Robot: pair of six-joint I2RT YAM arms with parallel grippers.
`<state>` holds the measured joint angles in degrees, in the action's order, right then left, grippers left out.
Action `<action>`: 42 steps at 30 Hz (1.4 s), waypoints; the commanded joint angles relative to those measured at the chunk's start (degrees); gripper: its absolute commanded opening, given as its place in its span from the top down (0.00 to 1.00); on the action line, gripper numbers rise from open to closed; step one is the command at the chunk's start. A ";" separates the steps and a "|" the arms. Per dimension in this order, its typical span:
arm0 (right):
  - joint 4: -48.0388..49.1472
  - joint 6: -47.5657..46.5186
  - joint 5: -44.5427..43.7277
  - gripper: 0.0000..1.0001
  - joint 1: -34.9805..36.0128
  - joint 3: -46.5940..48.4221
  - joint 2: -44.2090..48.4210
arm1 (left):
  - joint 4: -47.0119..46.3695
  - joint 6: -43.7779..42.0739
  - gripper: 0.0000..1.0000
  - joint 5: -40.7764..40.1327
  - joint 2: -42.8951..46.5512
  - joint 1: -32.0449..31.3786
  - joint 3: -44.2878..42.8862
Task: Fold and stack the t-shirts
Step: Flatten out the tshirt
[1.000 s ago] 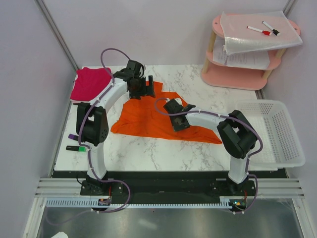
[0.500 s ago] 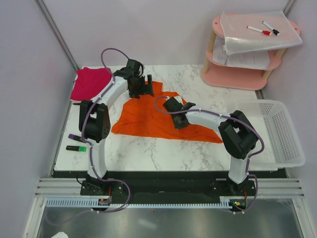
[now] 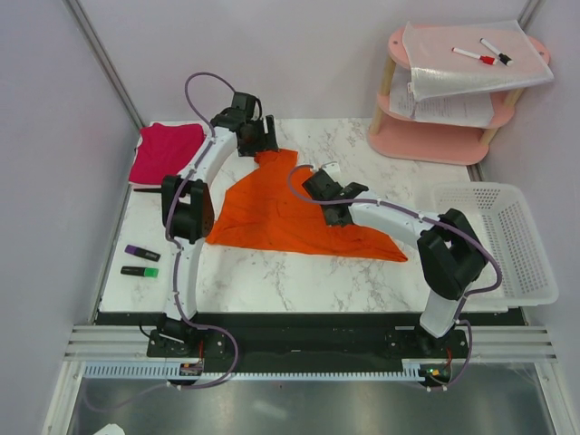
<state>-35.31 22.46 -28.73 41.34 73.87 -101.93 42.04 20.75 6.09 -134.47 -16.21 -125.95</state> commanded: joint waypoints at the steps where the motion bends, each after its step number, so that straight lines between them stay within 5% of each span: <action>1: -0.81 -0.57 -3.35 1.00 -1.17 2.77 1.82 | -0.03 1.83 0.18 -1.25 -4.04 2.58 -5.35; 13: -0.90 -1.19 -3.70 1.00 -4.08 3.22 2.09 | -3.80 2.36 0.19 0.77 -11.16 3.20 -6.15; 17: -0.46 -1.01 -3.96 1.00 -4.52 2.69 2.09 | -5.39 2.80 0.26 1.56 -12.47 3.02 -6.15; 24: 1.21 -1.45 -4.05 1.00 -5.04 2.42 2.00 | -6.36 2.01 0.98 -1.42 -14.15 3.20 -6.68; 42: 5.07 -6.98 -7.66 1.00 -7.50 5.50 13.94 | -6.36 -1.94 0.98 -11.80 20.02 5.66 5.53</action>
<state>-32.77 17.50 -34.39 33.87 76.71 -94.08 37.43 21.26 -2.76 -126.10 -10.92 -123.35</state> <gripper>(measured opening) 0.008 0.026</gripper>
